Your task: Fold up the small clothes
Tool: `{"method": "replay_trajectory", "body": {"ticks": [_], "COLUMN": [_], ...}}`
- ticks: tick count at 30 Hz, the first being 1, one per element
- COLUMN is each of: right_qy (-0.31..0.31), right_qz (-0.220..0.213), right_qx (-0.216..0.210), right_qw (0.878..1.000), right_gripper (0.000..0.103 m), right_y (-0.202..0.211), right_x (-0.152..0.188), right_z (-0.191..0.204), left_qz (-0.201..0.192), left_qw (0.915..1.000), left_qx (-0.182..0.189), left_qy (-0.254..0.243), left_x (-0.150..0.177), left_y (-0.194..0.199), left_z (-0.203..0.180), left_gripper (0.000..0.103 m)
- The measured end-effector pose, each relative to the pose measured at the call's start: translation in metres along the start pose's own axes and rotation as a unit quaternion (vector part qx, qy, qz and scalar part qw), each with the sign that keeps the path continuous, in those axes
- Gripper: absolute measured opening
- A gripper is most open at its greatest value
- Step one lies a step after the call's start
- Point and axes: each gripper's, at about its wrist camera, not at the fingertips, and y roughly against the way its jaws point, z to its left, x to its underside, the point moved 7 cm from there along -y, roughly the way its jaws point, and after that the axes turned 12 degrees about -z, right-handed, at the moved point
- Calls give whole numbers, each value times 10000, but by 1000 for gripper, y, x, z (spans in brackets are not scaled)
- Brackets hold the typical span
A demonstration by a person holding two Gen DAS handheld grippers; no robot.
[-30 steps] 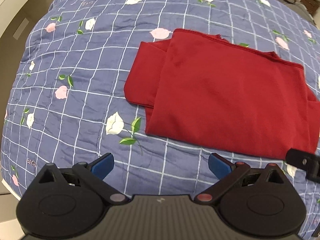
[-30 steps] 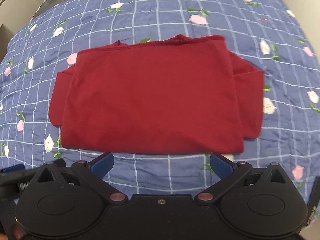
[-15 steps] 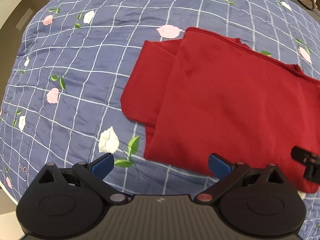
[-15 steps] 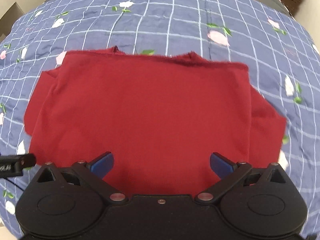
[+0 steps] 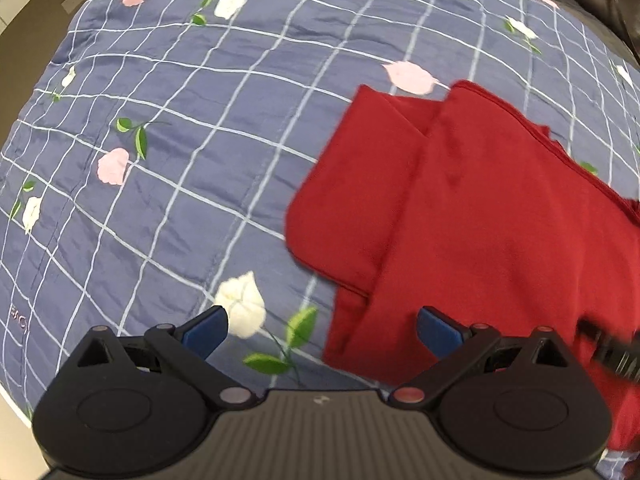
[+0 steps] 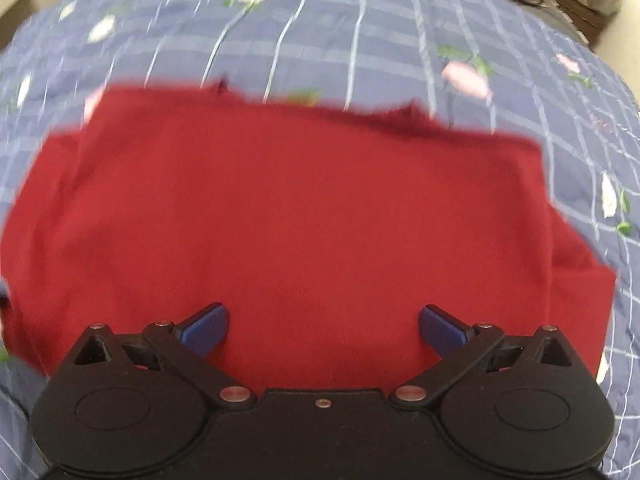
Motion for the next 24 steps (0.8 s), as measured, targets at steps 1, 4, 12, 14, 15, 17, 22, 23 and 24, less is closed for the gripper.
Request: {"method": "replay_trajectory", "body": {"ticks": [1, 4, 12, 14, 15, 17, 22, 23, 24], "right_qy": [66, -204, -356, -349, -349, -351, -321, -289, -252], "right_qz": [5, -334, -508, -458, -439, -398, -165, -103, -31], "right_qx": [31, 71, -30, -14, -10, -3, -67, -105, -151], "right_qw": [10000, 9992, 9981, 9983, 9984, 9986, 9993, 9995, 9996], "right_gripper": [102, 103, 103, 103, 103, 103, 103, 103, 103], "right_y": [0, 6, 11, 10, 9, 11, 10, 11, 11], "right_x": [8, 22, 29, 25, 24, 24, 19, 18, 17], "right_z": [2, 0, -1, -1, 0, 1, -2, -2, -3], "left_qz": [-37, -251, -539, -360, -323, -296, -195, -216, -235], "left_qw": [10000, 9992, 9909, 9912, 9917, 9935, 9945, 9947, 9946], "left_qx": [17, 282, 1146, 1115, 1053, 896, 1026, 1002, 1011], "left_qy": [28, 101, -449, -617, -657, -634, -86, -23, 8], "left_x": [-2, -10, -23, -20, -18, -19, -20, -21, -22], "left_y": [-2, -6, -21, -33, -37, -43, -44, -42, -41], "left_z": [2, 7, -9, -14, -14, -14, -12, -12, -10], "left_gripper": [102, 102, 103, 102, 102, 102, 80, 76, 69]}}
